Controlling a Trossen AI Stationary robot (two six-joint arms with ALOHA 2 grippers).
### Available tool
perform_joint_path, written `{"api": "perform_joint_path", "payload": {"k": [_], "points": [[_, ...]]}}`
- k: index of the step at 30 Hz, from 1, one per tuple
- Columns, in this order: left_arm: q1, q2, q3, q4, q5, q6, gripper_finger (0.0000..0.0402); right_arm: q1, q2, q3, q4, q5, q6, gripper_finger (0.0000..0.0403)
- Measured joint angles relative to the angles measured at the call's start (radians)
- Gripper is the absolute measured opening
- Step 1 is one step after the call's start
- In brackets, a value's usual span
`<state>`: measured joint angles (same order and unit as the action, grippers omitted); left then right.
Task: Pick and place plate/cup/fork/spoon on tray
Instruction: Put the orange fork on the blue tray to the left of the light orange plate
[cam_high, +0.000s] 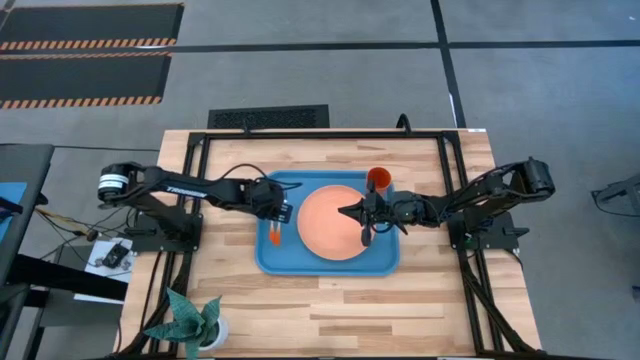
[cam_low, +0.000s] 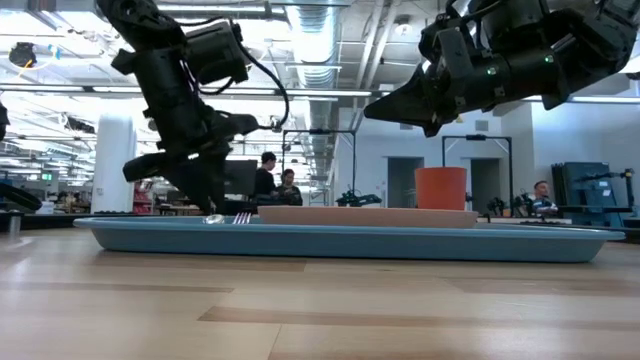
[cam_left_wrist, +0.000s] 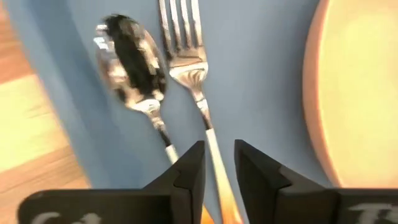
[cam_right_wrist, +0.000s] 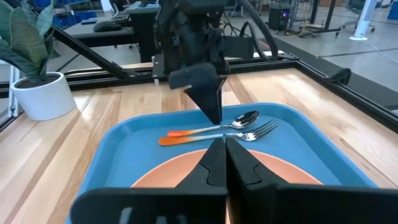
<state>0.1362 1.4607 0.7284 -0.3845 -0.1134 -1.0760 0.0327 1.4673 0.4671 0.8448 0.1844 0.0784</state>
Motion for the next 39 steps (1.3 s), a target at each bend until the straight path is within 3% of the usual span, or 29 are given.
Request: {"api": "perform_joint_path", "payload": {"k": [9,27,32,39], "points": [[0.000,-0.096,0.000,-0.053,-0.040,0.060,0.0114,0.000,0.000,0.000,0.001,0.000,0.000,0.0005],[-0.052,-0.281,0.000,-0.066,-0.147,0.261,0.0116,0.000,0.000,0.000,0.002,0.000,0.000,0.0005],[-0.049,-0.263,0.001,0.051,-0.044,0.326,0.0085,0.000,0.000,0.000,0.005,0.000,0.000,0.0005],[-0.018,-0.206,0.001,0.103,-0.018,0.395,0.0008,0.000,0.000,0.000,0.005,0.000,-0.021,0.0005]]}}
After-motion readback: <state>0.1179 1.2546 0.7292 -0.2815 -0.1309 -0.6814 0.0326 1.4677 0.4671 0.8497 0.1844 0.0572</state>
